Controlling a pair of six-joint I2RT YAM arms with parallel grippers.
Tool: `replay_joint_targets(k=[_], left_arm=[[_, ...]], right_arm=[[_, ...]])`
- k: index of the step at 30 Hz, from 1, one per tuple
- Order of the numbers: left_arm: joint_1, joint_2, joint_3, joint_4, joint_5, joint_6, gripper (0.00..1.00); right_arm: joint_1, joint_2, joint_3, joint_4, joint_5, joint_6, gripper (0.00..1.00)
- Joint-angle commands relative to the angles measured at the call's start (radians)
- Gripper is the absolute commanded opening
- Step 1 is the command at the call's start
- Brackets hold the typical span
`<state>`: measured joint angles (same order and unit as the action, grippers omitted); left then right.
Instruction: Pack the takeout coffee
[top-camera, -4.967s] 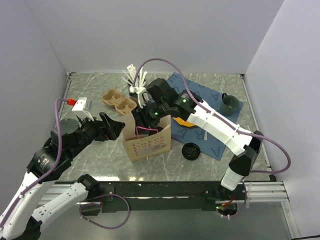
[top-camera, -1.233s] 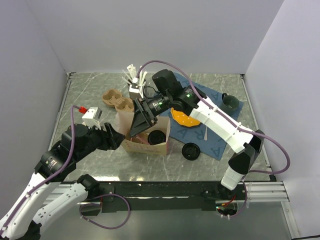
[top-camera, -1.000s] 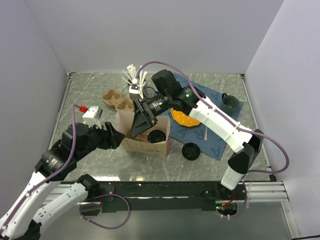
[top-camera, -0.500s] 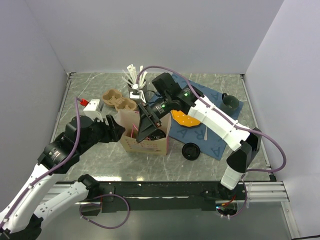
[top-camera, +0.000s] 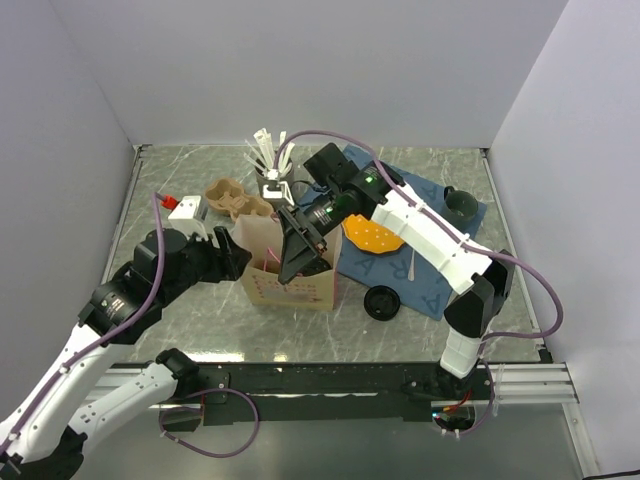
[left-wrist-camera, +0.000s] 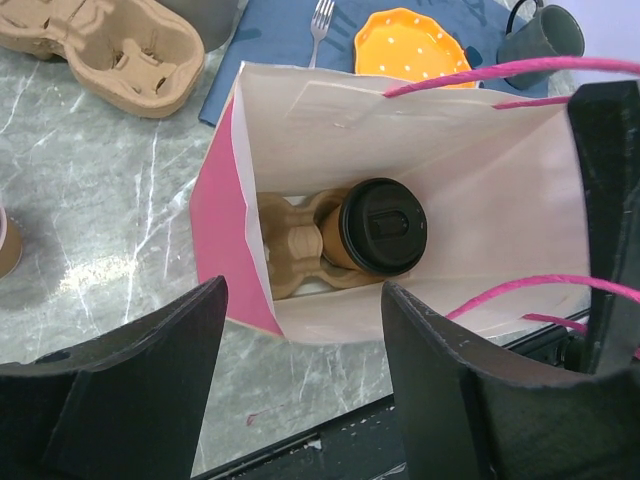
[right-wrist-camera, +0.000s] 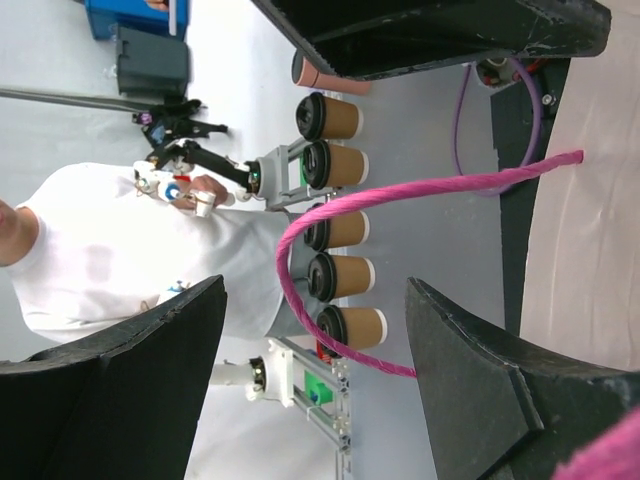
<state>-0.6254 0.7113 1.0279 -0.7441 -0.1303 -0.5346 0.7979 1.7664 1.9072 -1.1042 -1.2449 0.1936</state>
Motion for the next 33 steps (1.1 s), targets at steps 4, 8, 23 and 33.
replay_joint_targets(k=[4,8,23,33], left_arm=[[-0.004,0.025,0.043,0.034,-0.02,0.035,0.69],[-0.004,0.03,0.064,0.037,-0.012,0.035,0.69],[-0.002,0.06,0.038,0.052,-0.017,0.062,0.7],[0.0,0.079,0.047,0.063,-0.015,0.076,0.7]], right_arm=[[-0.011,-0.002,0.13,-0.048,0.016,-0.002,0.79],[-0.014,-0.01,0.148,0.006,0.013,0.041,0.79],[-0.011,-0.024,0.061,-0.028,0.004,0.023,0.8],[-0.008,0.001,0.138,-0.102,0.051,-0.013,0.82]])
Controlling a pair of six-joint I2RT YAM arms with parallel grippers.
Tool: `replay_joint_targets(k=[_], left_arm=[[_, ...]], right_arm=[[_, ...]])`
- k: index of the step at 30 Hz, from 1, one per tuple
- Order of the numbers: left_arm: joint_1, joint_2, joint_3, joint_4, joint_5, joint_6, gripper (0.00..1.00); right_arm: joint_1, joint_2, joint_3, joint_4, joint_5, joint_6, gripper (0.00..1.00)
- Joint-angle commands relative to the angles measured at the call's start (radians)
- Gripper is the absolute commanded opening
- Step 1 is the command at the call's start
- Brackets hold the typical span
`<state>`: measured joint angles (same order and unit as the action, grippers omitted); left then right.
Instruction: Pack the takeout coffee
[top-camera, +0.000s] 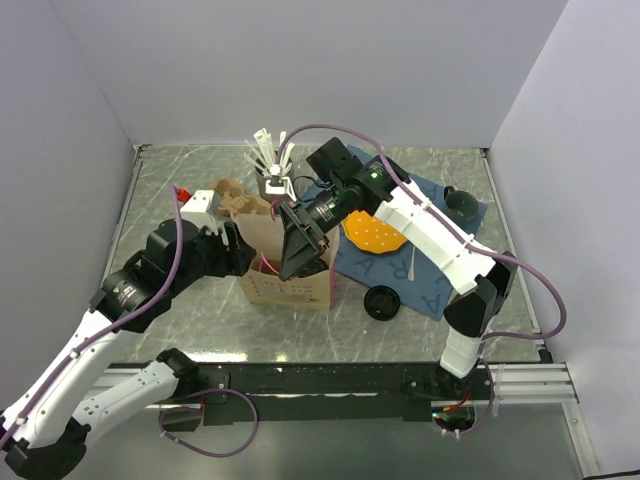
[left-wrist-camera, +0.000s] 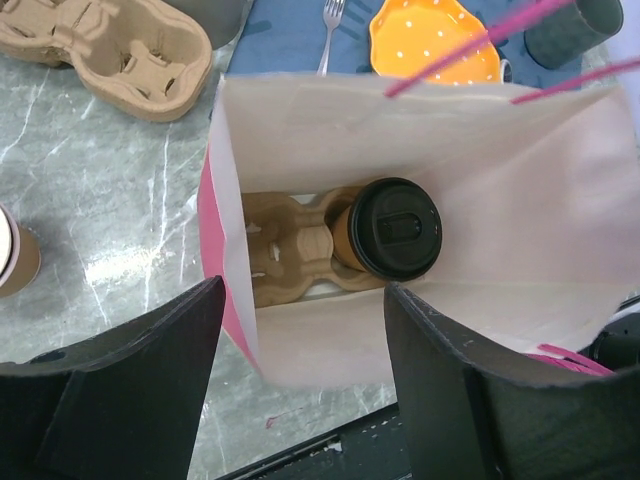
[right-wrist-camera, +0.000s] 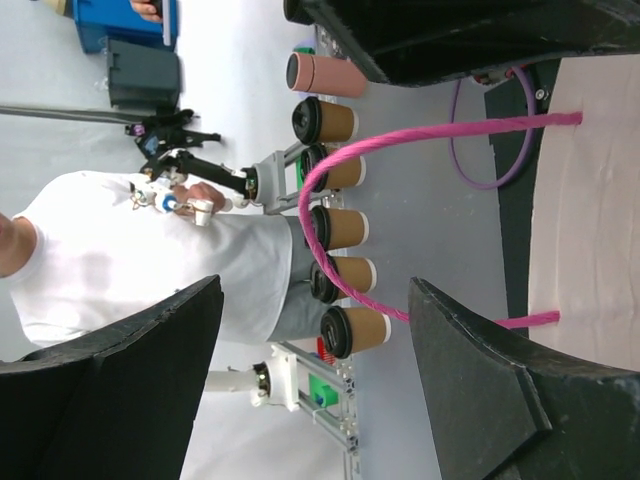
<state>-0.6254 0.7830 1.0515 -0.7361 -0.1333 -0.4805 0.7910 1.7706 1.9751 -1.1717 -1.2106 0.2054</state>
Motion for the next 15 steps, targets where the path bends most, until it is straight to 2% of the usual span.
replay_joint_targets(k=[1,6,10,11,13,15], left_arm=[[0.0,0.007,0.031,0.053,-0.012,0.025,0.7],[0.001,0.019,0.145,0.029,-0.022,0.043,0.74],[0.001,0.039,0.24,0.014,-0.057,0.039,0.83],[0.001,0.047,0.254,0.007,-0.064,0.028,0.84],[0.001,0.059,0.288,0.004,-0.077,0.02,0.88],[0.001,0.07,0.312,0.012,-0.083,0.026,0.89]], right_arm=[[-0.001,-0.005,0.086,-0.031,0.022,-0.02,0.81],[-0.004,-0.039,0.177,0.047,0.057,0.087,0.79],[-0.015,-0.077,0.209,0.081,0.25,0.164,0.78],[-0.015,-0.111,0.205,0.089,0.384,0.187,0.76],[-0.015,-0.158,0.142,0.153,0.474,0.203,0.77],[-0.009,-0.226,0.102,0.178,0.683,0.197,0.77]])
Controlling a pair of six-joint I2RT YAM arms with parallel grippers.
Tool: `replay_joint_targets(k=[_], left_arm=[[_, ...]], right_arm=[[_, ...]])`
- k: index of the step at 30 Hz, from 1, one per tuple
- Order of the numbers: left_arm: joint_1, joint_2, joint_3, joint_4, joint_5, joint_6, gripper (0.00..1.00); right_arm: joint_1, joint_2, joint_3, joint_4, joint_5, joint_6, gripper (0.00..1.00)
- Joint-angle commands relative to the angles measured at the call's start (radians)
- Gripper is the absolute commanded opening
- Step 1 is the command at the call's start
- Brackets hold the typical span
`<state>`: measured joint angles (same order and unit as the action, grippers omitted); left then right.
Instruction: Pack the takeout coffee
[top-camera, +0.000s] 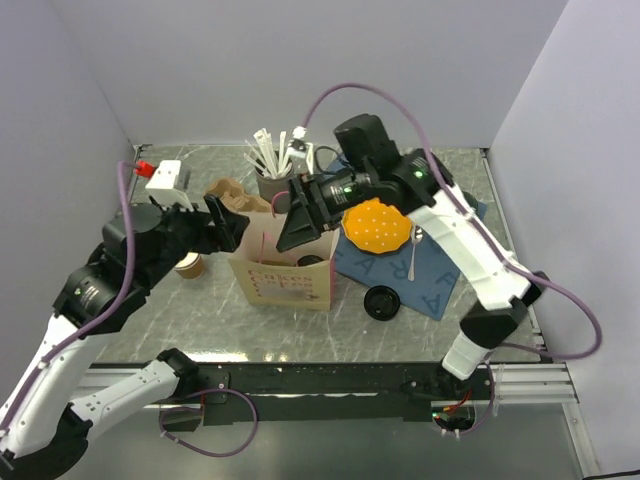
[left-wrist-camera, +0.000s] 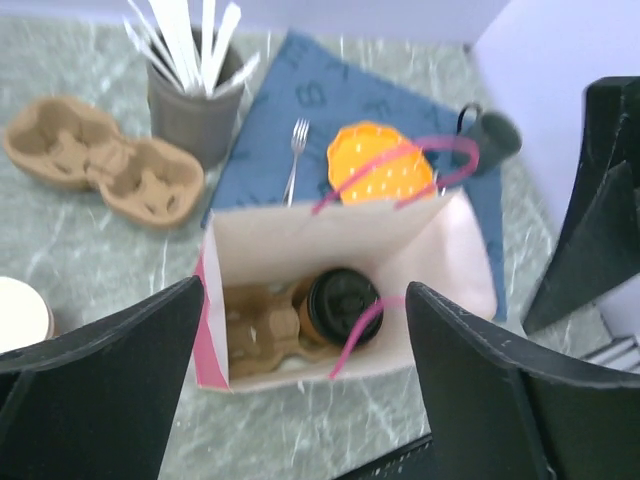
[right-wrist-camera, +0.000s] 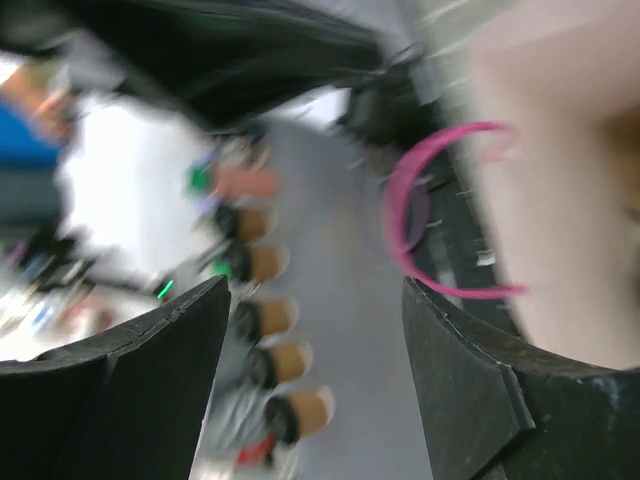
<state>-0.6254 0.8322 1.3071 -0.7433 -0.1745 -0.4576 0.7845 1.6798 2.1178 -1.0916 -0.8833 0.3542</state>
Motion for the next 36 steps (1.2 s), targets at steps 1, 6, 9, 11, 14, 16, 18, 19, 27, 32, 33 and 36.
replay_joint_targets(k=[1,6,9,11,14,16,18,19,27,32,33,36], left_arm=[[0.001,0.034,0.063,0.024,-0.065,0.007,0.9],[0.015,0.137,0.127,0.088,-0.138,0.053,0.92],[0.074,0.244,0.155,0.128,-0.154,0.069,0.91],[0.143,0.315,0.138,0.206,-0.069,0.038,0.9],[0.269,0.399,0.101,0.367,0.024,0.016,0.84],[0.305,0.477,0.104,0.436,0.038,0.02,0.83],[0.346,0.542,0.153,0.437,0.085,0.014,0.79],[0.361,0.597,0.168,0.44,0.107,0.014,0.78],[0.496,0.826,0.227,0.588,0.285,-0.033,0.62],[0.503,0.933,0.29,0.645,0.354,0.002,0.59],[0.503,0.961,0.297,0.648,0.36,0.004,0.58],[0.503,0.981,0.301,0.656,0.38,0.007,0.57]], right_arm=[[0.005,-0.158,-0.059,0.107,0.447,0.048,0.77],[0.007,-0.357,-0.232,0.191,0.881,0.083,0.8],[0.007,-0.459,-0.315,0.205,1.022,0.077,0.8],[0.007,-0.518,-0.34,0.182,1.05,0.069,0.8],[0.007,-0.615,-0.401,0.183,1.048,0.057,0.81],[0.007,-0.705,-0.504,0.216,1.058,0.063,0.81],[0.007,-0.755,-0.58,0.24,1.078,0.103,0.81],[0.006,-0.79,-0.599,0.245,1.086,0.109,0.81],[0.007,-0.735,-0.544,0.208,1.149,0.077,0.81],[0.007,-0.674,-0.499,0.191,1.127,0.084,0.81],[0.006,-0.669,-0.501,0.193,1.12,0.085,0.81],[0.006,-0.66,-0.516,0.2,1.116,0.095,0.81]])
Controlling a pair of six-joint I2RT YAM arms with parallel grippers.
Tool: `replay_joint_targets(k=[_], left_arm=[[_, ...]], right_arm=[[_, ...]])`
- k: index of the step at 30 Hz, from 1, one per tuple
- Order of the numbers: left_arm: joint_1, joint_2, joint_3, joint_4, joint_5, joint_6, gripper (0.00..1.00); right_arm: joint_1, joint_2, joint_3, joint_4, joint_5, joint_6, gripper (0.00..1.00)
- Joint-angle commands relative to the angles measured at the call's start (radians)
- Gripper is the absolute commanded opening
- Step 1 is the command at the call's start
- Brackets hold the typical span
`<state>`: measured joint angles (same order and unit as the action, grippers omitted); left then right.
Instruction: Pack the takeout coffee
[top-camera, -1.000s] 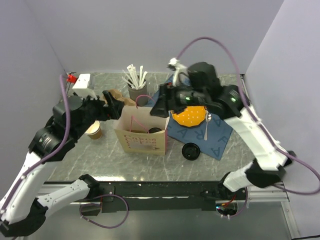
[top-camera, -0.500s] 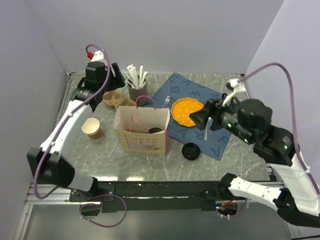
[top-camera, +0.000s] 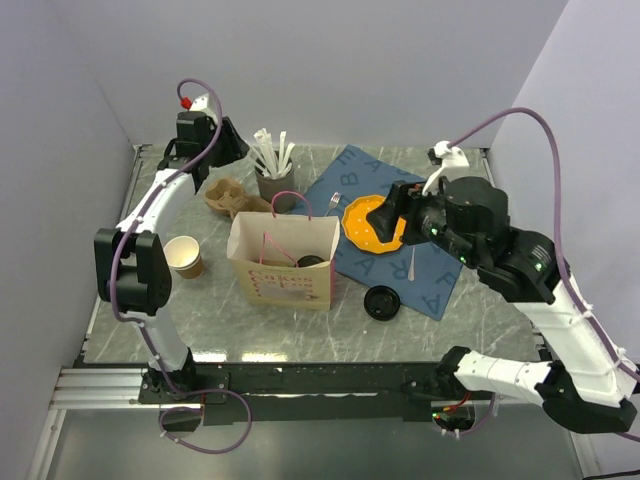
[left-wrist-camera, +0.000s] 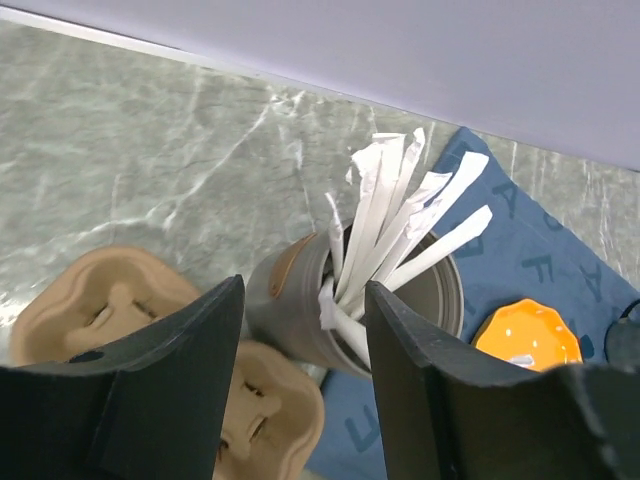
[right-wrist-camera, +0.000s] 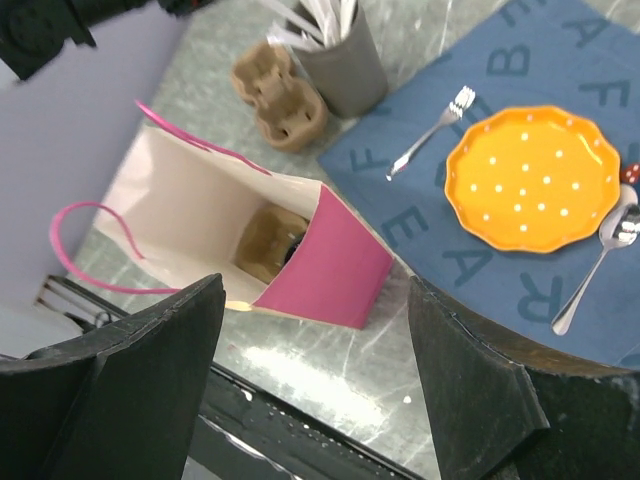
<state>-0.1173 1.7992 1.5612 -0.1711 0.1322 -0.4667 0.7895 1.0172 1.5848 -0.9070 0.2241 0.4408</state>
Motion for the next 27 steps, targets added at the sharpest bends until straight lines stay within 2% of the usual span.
replay_joint_targets(k=[1,3,5,10,22,24,25,27], left_arm=[[-0.005,0.014,0.033,0.1,0.076,0.014,0.57],[-0.007,0.014,0.016,0.12,0.081,0.011,0.55],[-0.005,0.025,0.013,0.119,0.076,0.011,0.47],[-0.007,0.038,0.028,0.09,0.06,0.007,0.39],[-0.008,0.052,0.002,0.085,0.092,-0.004,0.36],[-0.012,0.057,0.002,0.078,0.09,0.003,0.31],[-0.013,0.055,-0.001,0.074,0.084,0.005,0.23],[-0.012,0.049,-0.006,0.071,0.081,0.003,0.17]], right_arm=[[0.001,0.009,0.018,0.013,0.009,0.01,0.81],[-0.001,0.017,0.03,-0.003,0.015,0.01,0.81],[0.001,0.018,0.038,-0.012,0.02,0.006,0.81],[0.001,0.006,0.029,-0.015,0.038,-0.001,0.81],[0.001,-0.022,0.009,-0.017,0.052,-0.011,0.82],[0.001,-0.029,0.006,-0.016,0.052,-0.01,0.82],[-0.001,-0.028,0.009,-0.02,0.054,-0.01,0.82],[0.001,-0.026,0.015,-0.027,0.052,-0.014,0.83]])
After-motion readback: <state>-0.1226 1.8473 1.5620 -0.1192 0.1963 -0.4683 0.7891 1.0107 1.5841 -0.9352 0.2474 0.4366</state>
